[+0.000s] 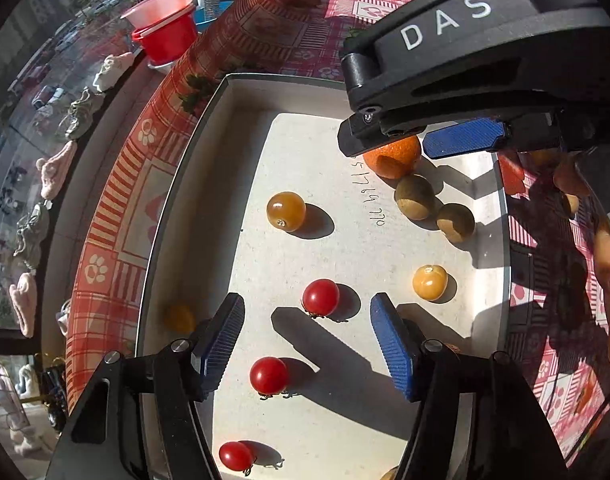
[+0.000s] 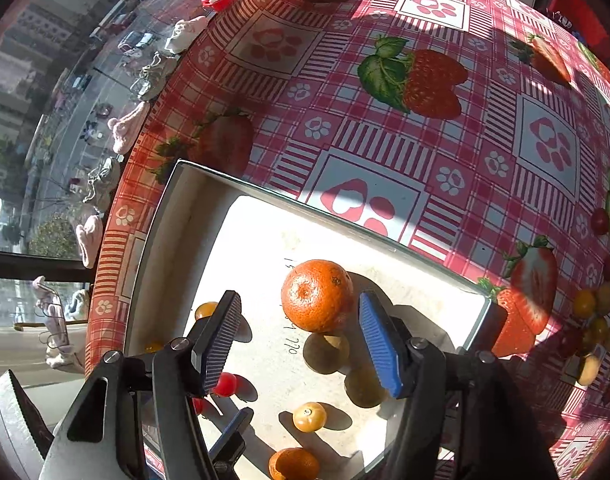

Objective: Organize fruits

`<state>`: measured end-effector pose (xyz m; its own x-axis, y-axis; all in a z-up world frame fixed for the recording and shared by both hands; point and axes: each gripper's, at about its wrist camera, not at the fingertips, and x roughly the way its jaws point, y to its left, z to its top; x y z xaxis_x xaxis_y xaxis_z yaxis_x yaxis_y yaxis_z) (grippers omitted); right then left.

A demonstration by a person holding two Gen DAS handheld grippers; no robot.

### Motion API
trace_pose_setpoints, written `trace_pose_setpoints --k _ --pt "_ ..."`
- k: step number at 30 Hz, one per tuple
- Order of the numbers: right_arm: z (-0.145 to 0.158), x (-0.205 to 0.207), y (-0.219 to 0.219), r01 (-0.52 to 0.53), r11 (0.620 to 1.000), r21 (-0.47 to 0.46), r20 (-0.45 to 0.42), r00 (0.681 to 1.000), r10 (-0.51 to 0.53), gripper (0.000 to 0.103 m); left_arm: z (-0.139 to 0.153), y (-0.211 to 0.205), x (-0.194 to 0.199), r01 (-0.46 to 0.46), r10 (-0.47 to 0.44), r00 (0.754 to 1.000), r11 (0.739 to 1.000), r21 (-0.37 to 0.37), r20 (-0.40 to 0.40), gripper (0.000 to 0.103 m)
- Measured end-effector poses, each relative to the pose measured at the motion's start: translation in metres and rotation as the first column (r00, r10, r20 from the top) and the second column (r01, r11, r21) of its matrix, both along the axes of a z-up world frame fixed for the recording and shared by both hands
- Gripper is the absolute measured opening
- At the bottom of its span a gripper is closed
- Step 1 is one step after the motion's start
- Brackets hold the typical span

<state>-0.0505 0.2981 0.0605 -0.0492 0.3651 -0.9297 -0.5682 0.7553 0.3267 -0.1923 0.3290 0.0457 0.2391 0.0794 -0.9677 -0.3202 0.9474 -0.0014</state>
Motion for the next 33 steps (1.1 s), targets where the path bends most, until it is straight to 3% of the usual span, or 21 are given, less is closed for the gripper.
trace_pose_setpoints --k 4,6,7,8,14,17,23,33 --pt "0.024 -0.007 -0.023 0.051 0.998 0.025 0.02 0.998 -0.051 0.081 0.009 -0.003 -0.008 0.005 -0.005 1.0 1.0 0.005 -0.02 0.067" --pt "0.033 -0.014 -0.035 0.07 0.997 0.023 0.025 0.997 -0.071 0.084 0.014 -0.005 -0.012 0.005 -0.005 1.0 1.0 0.003 -0.031 0.08" --pt "0.035 -0.021 -0.042 0.076 0.997 0.015 0.029 0.997 -0.077 0.085 0.018 -0.006 -0.015 0.0 0.0 1.0 1.0 0.008 -0.025 0.095" --pt "0.038 -0.027 -0.048 0.081 0.997 0.003 0.036 0.996 -0.081 0.086 0.024 -0.008 -0.019 -0.003 0.003 1.0 1.0 0.019 -0.013 0.1" --pt "0.047 -0.069 -0.074 0.071 0.992 -0.103 0.115 0.992 -0.059 0.091 0.039 -0.016 -0.033 0.045 -0.044 0.998 0.999 0.023 -0.033 0.101" --pt "0.05 -0.087 -0.081 0.073 0.988 -0.134 0.118 0.991 -0.058 0.103 0.044 -0.018 -0.039 0.084 -0.083 0.995 0.996 0.008 -0.053 0.101" --pt "0.064 -0.118 -0.1 0.081 0.983 -0.163 0.111 0.992 -0.063 0.103 0.064 -0.024 -0.053 0.134 -0.132 0.99 0.989 0.06 -0.042 0.101" --pt "0.08 -0.145 -0.111 0.113 0.978 -0.177 0.105 0.99 -0.096 0.103 0.073 -0.027 -0.068 0.158 -0.154 0.982 0.987 0.032 -0.113 0.101"
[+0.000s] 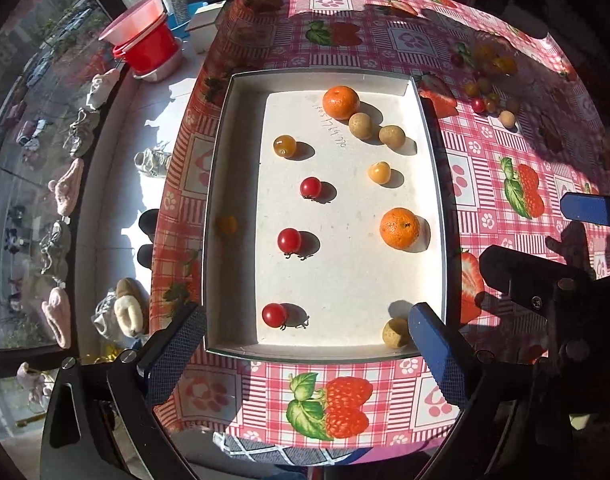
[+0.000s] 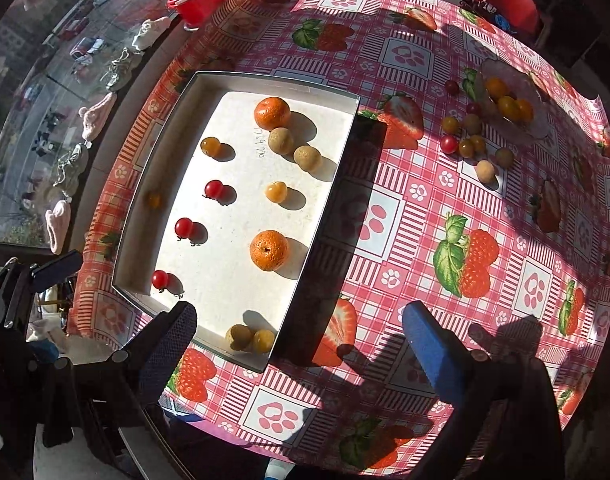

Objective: Organize fruits

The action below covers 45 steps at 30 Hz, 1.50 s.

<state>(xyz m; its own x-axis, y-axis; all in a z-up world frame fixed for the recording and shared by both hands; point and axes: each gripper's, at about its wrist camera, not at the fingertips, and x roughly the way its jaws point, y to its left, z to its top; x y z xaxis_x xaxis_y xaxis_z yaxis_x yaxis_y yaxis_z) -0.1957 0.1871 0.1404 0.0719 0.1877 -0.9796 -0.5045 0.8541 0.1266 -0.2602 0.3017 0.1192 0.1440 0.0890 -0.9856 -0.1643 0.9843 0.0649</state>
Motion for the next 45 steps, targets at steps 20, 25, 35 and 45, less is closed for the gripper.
trace_pose_setpoints --k 20,25,35,45 --pt "0.001 -0.012 -0.007 0.031 0.999 -0.025 -0.007 0.999 -0.031 0.103 0.002 -0.005 -0.008 0.048 -0.047 0.998 0.999 0.027 -0.029 0.101" --pt "0.001 -0.012 -0.009 0.045 0.999 -0.025 -0.01 0.999 -0.046 0.103 0.002 -0.006 -0.009 0.051 -0.051 0.998 0.998 0.029 -0.029 0.101" --pt "0.0 -0.015 -0.011 0.049 0.999 -0.022 -0.012 0.999 -0.049 0.103 0.003 -0.008 -0.009 0.057 -0.056 0.998 0.998 0.035 -0.028 0.101" --pt "0.001 -0.014 -0.012 0.055 0.998 -0.021 -0.014 0.998 -0.055 0.103 0.003 -0.008 -0.009 0.057 -0.056 0.998 0.998 0.038 -0.029 0.101"
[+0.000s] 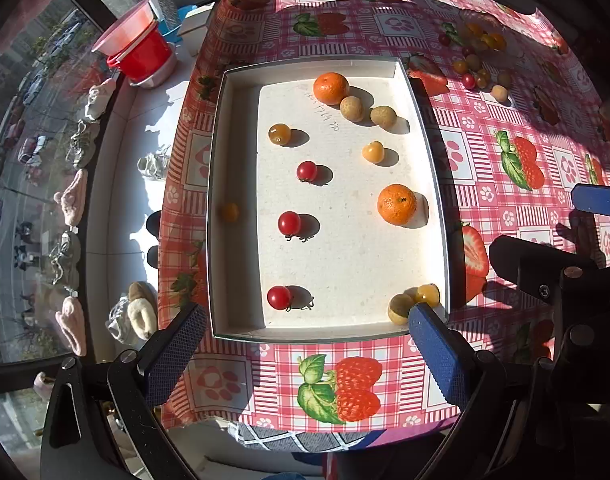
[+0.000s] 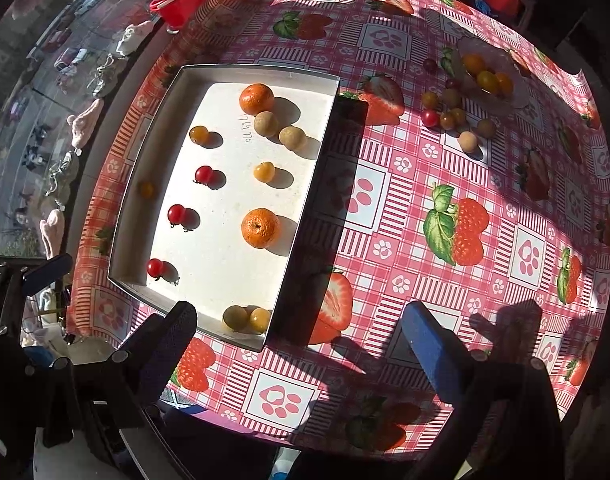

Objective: Organize fruits

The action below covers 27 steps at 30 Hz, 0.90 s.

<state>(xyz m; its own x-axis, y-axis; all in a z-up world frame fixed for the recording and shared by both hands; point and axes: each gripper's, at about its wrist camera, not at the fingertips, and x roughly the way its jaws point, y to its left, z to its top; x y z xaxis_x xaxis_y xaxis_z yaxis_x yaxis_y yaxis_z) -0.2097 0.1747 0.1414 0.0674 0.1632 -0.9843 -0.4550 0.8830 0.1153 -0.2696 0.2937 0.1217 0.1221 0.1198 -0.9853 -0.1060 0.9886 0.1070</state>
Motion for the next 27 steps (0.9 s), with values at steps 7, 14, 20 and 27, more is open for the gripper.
trace_pose_setpoints --k 7,14,20,27 --pt "-0.0003 -0.0004 0.0004 -0.004 1.0 0.0 0.0 1.0 0.004 0.103 -0.0009 0.0001 -0.0006 0.0 0.0 1.0 1.0 0.002 -0.003 0.101" --pt "-0.0008 -0.0009 0.0015 -0.006 1.0 0.0 0.0 1.0 0.006 0.103 -0.0012 -0.0018 -0.0006 0.012 -0.012 1.0 1.0 0.008 -0.005 0.101" --pt "-0.001 -0.0009 0.0031 -0.014 1.0 -0.001 -0.001 1.0 0.014 0.103 -0.0023 -0.002 0.0 0.013 -0.013 1.0 1.0 0.005 -0.012 0.101" --pt "-0.0014 -0.0003 0.0023 -0.025 1.0 0.0 0.0 1.0 0.025 0.103 -0.003 -0.0013 0.0004 0.013 -0.013 1.0 1.0 0.006 -0.016 0.101"
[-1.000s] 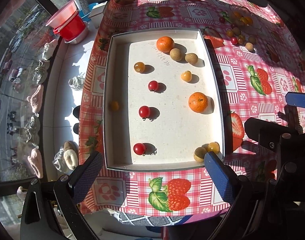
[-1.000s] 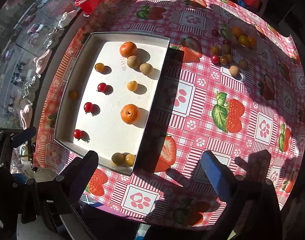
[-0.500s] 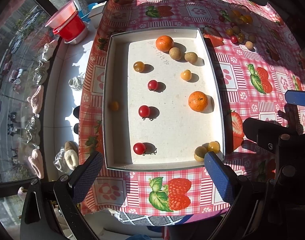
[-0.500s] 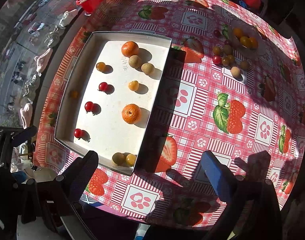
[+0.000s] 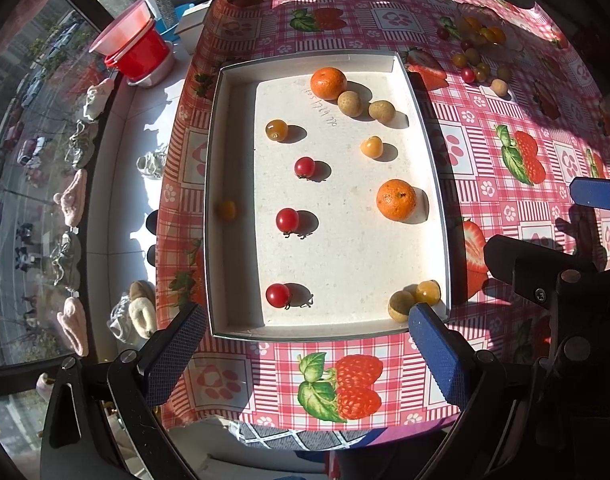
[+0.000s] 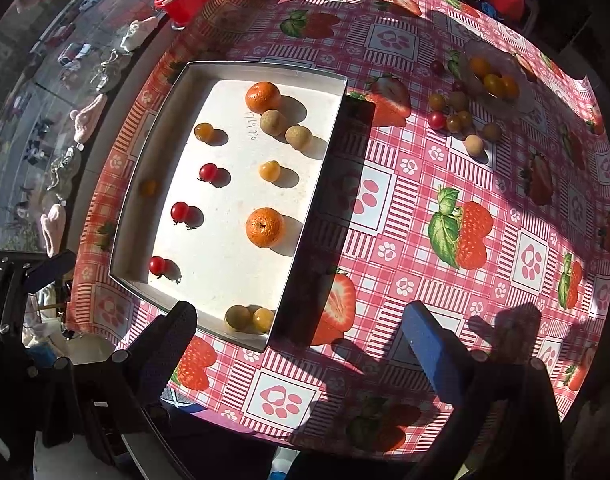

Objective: Organize fruits

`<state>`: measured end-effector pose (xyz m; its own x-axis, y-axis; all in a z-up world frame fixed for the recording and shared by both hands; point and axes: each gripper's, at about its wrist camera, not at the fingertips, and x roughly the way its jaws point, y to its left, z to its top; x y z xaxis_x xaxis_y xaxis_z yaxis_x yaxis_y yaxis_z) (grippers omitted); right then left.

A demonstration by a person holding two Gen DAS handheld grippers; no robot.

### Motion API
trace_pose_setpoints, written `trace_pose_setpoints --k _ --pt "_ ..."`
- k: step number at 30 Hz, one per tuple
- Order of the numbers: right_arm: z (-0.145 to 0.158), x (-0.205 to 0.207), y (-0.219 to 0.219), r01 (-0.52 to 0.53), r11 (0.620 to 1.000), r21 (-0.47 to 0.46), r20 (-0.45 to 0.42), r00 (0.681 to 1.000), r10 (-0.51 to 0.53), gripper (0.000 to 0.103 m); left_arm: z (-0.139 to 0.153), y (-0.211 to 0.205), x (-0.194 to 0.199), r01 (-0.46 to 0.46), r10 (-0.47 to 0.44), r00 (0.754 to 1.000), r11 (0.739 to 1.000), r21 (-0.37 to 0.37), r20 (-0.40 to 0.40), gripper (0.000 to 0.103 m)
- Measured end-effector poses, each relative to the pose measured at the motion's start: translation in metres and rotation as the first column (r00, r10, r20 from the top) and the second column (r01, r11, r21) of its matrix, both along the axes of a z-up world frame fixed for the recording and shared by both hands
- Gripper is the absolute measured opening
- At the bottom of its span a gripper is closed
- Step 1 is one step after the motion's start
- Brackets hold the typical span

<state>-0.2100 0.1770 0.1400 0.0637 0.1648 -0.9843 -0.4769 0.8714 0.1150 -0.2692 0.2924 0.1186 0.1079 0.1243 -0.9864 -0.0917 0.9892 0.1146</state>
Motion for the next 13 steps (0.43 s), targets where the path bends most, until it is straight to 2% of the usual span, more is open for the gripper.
trace_pose_setpoints --k 13 --pt "-0.001 0.001 0.0007 -0.015 1.0 0.006 -0.002 1.0 0.015 0.103 -0.0004 -0.0003 -0.0003 -0.001 0.001 1.0 1.0 -0.002 0.0 0.101"
